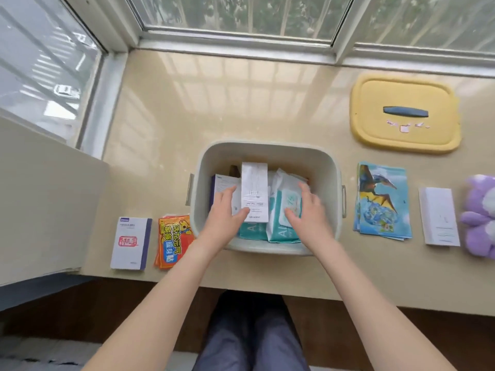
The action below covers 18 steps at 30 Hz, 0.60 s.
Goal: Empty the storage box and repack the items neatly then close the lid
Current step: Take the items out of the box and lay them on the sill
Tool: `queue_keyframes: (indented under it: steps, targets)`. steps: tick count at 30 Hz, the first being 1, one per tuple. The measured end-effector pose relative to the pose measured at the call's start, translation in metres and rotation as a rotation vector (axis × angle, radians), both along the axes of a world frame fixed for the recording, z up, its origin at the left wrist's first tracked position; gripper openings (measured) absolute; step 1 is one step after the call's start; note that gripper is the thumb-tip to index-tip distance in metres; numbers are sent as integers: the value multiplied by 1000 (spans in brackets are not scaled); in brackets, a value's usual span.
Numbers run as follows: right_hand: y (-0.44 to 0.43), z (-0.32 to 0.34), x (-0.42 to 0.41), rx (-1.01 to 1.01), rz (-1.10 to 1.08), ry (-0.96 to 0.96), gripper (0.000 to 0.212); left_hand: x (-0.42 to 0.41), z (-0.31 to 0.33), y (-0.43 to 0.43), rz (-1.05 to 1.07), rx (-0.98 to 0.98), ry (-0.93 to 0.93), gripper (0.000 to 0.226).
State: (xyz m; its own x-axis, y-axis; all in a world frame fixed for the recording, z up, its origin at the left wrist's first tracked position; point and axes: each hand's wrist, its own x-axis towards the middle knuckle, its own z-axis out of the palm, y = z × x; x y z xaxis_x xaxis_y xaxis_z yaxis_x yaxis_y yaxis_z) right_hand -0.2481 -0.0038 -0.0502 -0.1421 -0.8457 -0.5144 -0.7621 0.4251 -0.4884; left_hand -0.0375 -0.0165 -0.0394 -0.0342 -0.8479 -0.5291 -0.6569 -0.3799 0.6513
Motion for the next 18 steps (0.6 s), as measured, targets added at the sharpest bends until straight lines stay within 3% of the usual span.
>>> queue_keyframes:
  steps: [3,7,18]
  targets:
    - [-10,-25,-3,184,64,5,86,-7,-20,-13,39,77,23,71]
    - [-15,-42,-10,287,40,-53,91,-14,-33,-19,129,180,94,80]
    - [-19,-47,-8,278,-156,-151,106,-22,-50,-21,152,167,105,72]
